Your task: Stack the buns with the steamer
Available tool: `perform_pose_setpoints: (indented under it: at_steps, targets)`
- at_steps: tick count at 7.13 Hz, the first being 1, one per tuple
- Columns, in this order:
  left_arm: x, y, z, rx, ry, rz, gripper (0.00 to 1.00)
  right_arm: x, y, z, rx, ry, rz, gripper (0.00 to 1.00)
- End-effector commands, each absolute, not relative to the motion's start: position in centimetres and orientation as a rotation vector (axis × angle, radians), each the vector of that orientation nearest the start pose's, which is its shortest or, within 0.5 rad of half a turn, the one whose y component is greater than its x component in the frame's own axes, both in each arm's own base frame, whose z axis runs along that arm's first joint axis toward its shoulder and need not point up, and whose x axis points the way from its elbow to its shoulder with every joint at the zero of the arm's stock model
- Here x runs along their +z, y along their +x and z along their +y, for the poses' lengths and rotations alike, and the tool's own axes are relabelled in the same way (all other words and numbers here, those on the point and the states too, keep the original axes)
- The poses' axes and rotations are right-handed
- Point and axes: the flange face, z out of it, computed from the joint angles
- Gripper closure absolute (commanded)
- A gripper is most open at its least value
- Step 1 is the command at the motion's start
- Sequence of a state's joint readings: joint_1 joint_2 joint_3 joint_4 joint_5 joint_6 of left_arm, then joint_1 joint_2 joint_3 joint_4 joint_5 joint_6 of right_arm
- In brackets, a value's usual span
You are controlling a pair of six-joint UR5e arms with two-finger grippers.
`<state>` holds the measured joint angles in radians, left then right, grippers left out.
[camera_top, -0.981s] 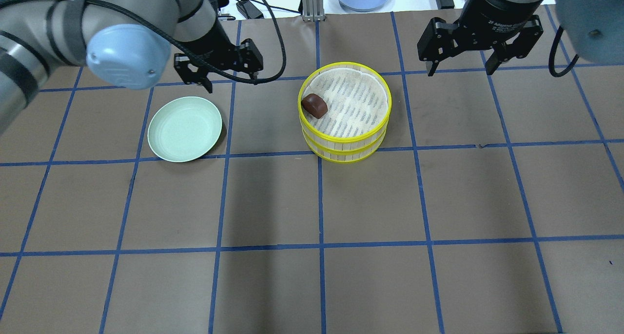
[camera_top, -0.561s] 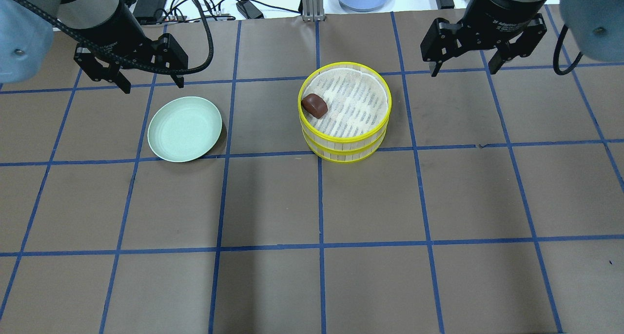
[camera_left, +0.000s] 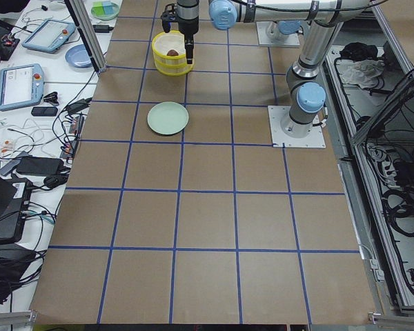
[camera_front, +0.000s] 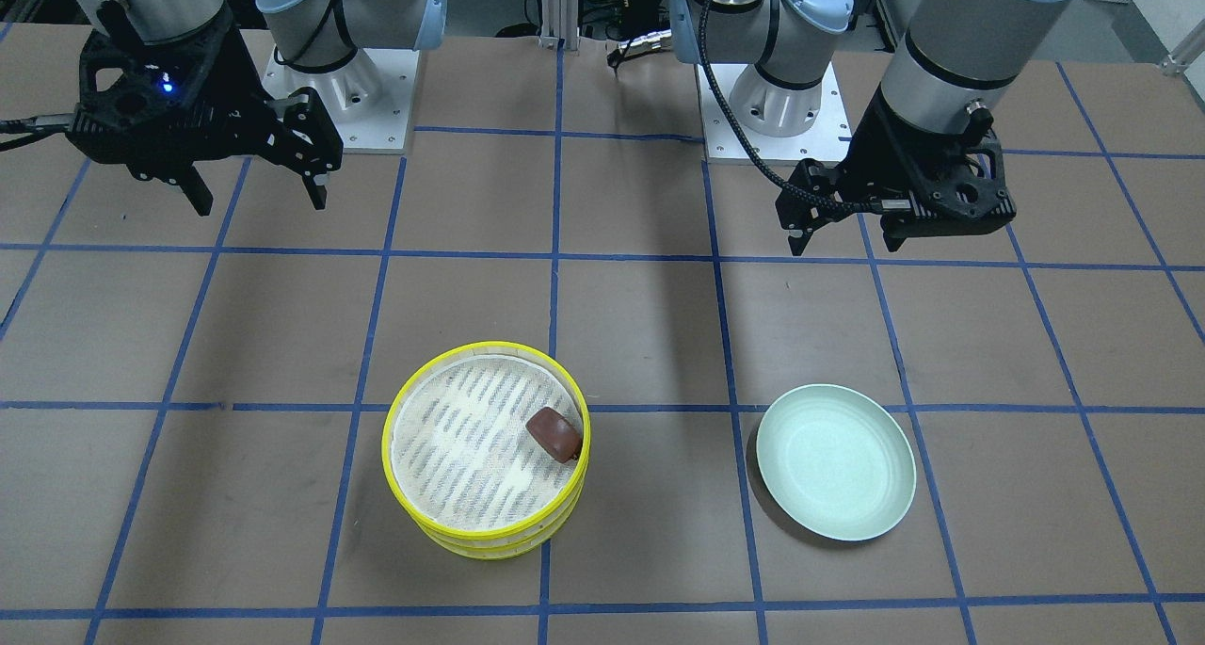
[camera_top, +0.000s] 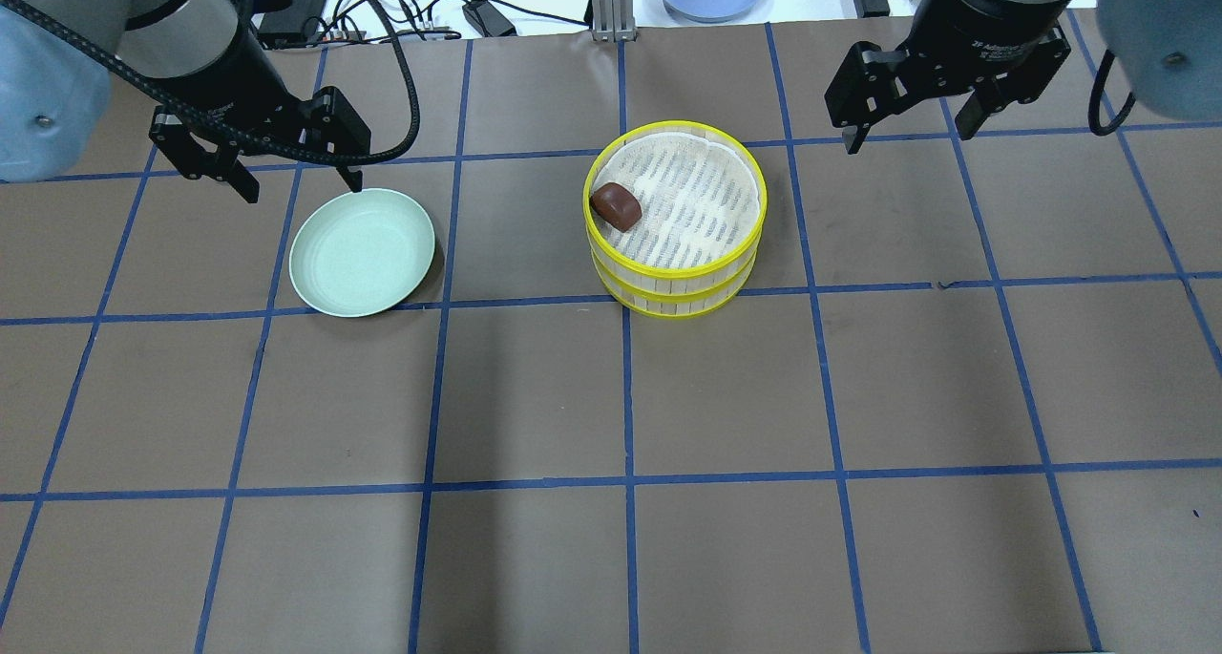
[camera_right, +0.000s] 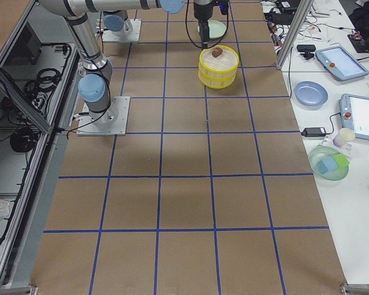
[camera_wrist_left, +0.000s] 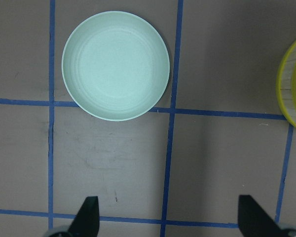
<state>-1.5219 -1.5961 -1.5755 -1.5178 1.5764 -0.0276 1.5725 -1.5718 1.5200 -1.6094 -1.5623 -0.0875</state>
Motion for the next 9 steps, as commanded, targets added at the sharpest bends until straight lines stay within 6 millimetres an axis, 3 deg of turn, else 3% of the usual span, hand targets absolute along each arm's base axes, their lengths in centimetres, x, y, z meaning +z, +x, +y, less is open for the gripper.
perform_pose_setpoints:
  at_steps: [1,9]
  targets:
    - [48.12,-10.91,-50.82,-0.046,-0.118,3.137,0.00,51.94,13.39,-49.84,-0.150,-0.123,3.133,0.00]
    - [48.15,-10.93,-51.04,-0.086,-0.116,3.132,0.00,51.89,13.41,-49.96,-0.159,-0.135,3.131,0.00]
